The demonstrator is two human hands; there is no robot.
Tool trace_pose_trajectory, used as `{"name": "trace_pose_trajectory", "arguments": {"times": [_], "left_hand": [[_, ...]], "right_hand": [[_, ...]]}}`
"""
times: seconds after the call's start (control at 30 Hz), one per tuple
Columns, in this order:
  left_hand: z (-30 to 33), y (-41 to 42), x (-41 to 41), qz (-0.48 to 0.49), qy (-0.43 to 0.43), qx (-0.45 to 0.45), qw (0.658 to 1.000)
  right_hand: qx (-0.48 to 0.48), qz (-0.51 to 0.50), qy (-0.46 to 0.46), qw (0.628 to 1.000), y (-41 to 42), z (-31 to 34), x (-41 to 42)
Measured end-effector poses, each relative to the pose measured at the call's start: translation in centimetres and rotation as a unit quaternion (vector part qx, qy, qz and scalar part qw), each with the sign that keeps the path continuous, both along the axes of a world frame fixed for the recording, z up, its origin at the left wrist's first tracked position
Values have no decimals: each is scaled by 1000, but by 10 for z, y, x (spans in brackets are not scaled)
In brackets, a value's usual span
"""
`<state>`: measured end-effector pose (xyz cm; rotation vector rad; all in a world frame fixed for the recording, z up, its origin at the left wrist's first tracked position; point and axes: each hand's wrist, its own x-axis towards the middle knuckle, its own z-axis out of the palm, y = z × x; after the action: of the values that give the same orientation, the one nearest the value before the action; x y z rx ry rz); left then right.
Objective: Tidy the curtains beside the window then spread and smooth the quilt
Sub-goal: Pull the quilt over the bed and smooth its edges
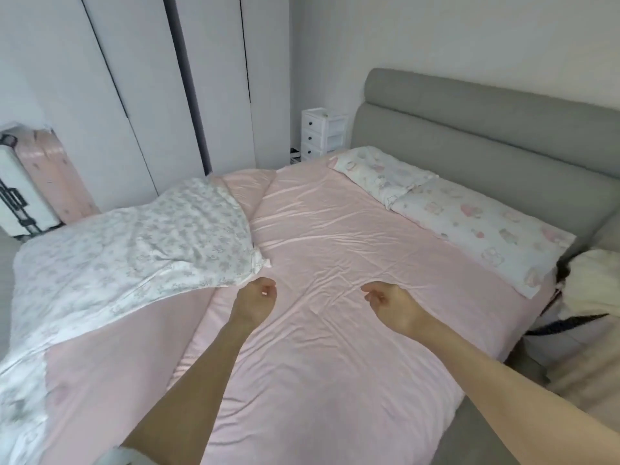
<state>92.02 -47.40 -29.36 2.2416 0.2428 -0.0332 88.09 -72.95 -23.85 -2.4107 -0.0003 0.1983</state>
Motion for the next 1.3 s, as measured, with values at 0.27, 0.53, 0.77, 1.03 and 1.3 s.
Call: {"name": "trace_pose_trajectory", "arguments": {"times": [0.27, 0.53, 0.77, 1.03, 1.3], "left_hand": [[-7, -54, 102, 90, 75, -34, 993], [-46, -78, 167, 187, 132, -37, 973], [-118, -103, 208, 441, 157, -337, 817], [-207, -90, 251, 341, 198, 42, 918], [-285, -28, 343, 224, 158, 298, 914]], "right_hand": [[-23, 79, 35, 996, -34, -16, 155], [-35, 224, 79, 971, -15, -76, 282], [-50, 324, 131, 936, -1, -182, 370], [-289, 461, 66, 836, 9, -307, 422], [-307, 452, 38, 836, 85, -392, 476]]}}
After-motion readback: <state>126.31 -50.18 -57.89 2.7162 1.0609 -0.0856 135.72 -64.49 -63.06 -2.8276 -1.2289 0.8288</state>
